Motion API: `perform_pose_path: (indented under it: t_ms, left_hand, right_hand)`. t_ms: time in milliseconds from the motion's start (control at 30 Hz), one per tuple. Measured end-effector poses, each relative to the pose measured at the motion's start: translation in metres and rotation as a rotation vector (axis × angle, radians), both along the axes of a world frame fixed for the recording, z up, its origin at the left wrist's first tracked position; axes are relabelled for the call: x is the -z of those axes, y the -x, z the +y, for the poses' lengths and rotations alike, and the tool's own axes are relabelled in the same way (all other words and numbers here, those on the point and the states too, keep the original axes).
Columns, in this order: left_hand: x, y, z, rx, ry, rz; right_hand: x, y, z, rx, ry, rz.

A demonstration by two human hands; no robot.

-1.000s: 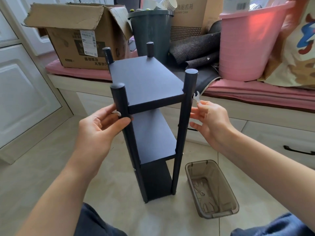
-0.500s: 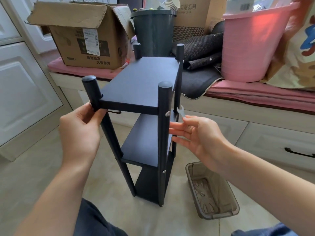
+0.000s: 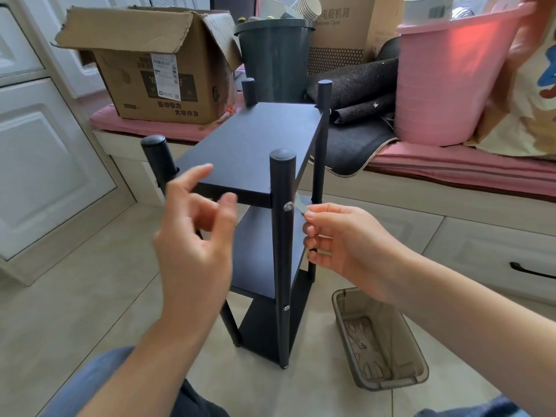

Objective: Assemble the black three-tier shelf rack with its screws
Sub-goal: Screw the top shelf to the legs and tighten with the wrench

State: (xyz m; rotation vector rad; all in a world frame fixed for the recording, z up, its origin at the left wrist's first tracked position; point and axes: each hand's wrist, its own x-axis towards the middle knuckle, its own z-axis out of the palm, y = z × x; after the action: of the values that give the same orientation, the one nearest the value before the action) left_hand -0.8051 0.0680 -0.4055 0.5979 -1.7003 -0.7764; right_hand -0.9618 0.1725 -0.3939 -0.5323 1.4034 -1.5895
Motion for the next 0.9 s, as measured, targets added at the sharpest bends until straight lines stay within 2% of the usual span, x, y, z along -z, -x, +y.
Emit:
perform_pose_path:
  t_ms: [133,233,533,767,833,900]
  left_hand:
    - [0.005,0.012,0.015,0.186,-0.063,-0.141]
    - [0.005,0.016,0.016,0.261,-0.129,-0.155]
    - [-0.005,0.024,0.018,0.42,-0.395,0.133]
    - [-0.006,0.026,0.018,0.417,-0.431,0.185]
    - [-0.006,0.027,0.019,0.418,-0.432,0.187]
    - [-0.006,0.026,0.019,0.424,-0.436,0.19]
  right_hand:
    - [-0.001,0.0,-0.002,-0.003,0.02,0.003]
    - [-0.001,0.0,-0.003,0.013,0.007,0.031]
    - [-0.006,0.003,-0.006,0.039,-0.001,0.11]
    - [-0.005,0.001,-0.007,0.045,-0.024,0.113]
    - [-0.005,0.004,-0.006,0.038,-0.028,0.181]
    - [-0.005,0.008,-0.004,0.031,-0.06,0.416]
